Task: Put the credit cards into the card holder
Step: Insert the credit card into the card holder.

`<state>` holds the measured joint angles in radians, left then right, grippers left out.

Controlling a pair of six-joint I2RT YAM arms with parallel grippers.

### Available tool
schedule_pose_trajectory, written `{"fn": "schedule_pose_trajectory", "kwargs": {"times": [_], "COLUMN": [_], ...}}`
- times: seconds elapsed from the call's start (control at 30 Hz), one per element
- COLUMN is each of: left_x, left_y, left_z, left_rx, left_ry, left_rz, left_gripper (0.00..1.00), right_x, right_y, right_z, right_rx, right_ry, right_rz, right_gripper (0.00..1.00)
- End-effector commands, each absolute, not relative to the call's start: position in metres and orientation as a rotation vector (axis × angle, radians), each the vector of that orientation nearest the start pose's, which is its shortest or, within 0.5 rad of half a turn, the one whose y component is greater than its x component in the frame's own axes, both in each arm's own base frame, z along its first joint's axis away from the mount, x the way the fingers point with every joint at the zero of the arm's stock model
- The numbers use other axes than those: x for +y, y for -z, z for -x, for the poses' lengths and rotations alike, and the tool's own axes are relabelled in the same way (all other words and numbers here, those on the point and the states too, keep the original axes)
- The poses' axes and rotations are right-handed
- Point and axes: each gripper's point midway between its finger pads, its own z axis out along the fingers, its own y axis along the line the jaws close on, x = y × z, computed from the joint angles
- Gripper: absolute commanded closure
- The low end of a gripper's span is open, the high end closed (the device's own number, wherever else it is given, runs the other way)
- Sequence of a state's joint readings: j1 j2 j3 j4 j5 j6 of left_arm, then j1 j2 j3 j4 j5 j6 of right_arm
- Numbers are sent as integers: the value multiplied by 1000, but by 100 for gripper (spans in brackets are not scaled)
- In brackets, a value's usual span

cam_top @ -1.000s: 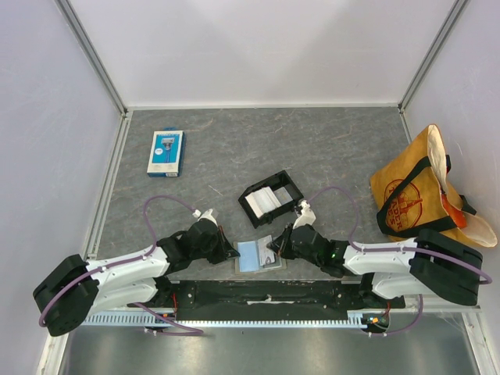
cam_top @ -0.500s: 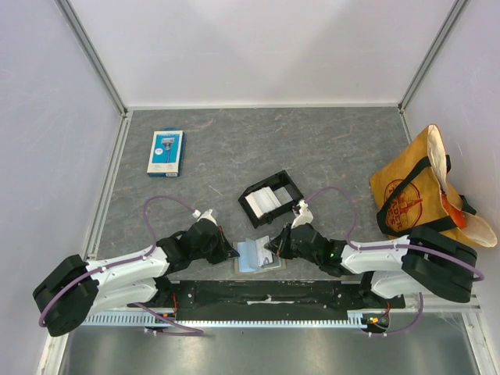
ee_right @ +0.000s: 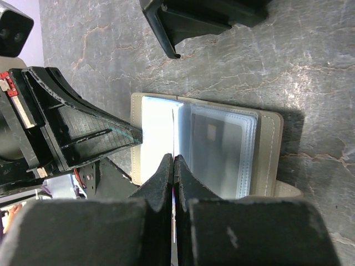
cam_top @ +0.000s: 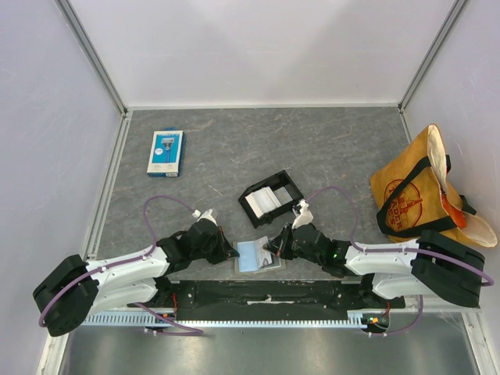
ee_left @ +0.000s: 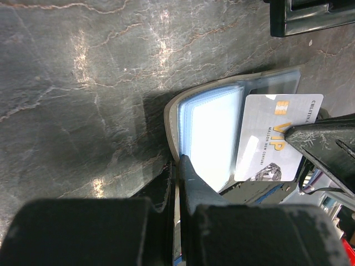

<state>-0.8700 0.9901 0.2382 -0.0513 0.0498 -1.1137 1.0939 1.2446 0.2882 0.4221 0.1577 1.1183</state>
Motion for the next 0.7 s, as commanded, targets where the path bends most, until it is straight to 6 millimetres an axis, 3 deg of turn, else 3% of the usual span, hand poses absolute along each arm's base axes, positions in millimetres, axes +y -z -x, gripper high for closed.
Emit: {"fn": "schedule_pose_trajectory", "kwargs": {"times": [0.0,0.67], "left_x": [-217,-217], "left_y": [-17,-15], "left_z": [-133,-132], "left_rx": [2579,2582], "left_ry": [868,869], "left_rz": [290,293], "left_gripper": [98,98], "right_x": [297,299], "right_y": [-42,-28], "right_z": [-142,-139], "right_rx": [2345,2373], "right_ry": [-1077,-1081], "right_rz": [-150,-132], "right_gripper": [100,100]}}
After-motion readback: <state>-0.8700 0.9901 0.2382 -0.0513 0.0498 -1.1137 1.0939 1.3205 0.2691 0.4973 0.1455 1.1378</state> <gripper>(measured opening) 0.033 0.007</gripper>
